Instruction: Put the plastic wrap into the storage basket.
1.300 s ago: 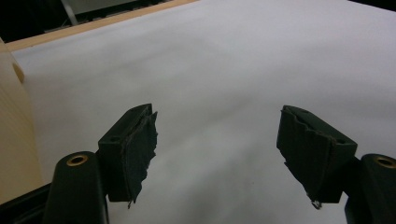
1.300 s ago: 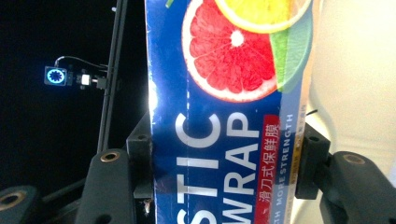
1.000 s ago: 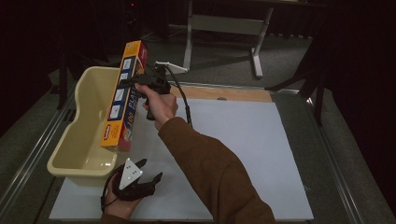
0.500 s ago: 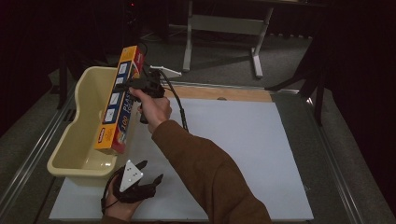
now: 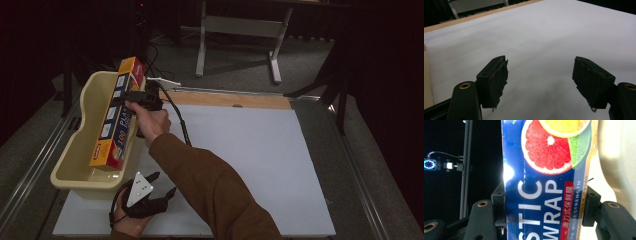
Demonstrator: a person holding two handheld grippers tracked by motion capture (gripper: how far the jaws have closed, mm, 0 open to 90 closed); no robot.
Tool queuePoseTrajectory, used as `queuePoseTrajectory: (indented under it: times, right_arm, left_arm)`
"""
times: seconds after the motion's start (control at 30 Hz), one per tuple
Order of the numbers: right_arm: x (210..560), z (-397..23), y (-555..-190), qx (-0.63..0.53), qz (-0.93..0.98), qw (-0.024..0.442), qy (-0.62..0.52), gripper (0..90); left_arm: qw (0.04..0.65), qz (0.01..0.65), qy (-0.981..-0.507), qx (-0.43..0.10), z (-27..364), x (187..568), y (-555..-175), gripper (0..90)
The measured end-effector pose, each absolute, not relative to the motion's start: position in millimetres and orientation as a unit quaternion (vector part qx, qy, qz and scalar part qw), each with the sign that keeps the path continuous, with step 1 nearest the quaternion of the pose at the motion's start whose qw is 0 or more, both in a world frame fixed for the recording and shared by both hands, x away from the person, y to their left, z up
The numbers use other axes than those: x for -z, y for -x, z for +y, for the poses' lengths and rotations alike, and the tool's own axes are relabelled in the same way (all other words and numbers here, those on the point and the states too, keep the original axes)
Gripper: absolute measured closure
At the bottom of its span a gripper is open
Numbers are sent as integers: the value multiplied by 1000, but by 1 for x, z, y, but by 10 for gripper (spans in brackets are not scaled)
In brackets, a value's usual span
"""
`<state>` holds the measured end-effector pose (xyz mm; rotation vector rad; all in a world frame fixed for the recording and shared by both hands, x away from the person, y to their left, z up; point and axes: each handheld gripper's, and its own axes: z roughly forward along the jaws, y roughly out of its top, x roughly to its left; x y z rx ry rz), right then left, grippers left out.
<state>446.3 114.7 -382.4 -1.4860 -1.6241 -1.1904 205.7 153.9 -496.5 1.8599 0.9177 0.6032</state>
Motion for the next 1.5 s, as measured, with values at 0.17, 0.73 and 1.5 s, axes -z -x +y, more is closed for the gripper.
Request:
queuePoseTrajectory:
  times: [0.17,0.73,1.5]
  right_arm:
    - [384,120,-443,450,-627,298,561,407]
    - [399,131,-425,421,-636,288,578,405]
    - [397,124,-432,375,-654,275,596,370]
  left_arm:
    - [474,376,-757,-247,155,496,-205,279]
    - [475,378,-753,-253,156,495,-204,279]
    - [475,383,-749,-257,159,495,-203,279]
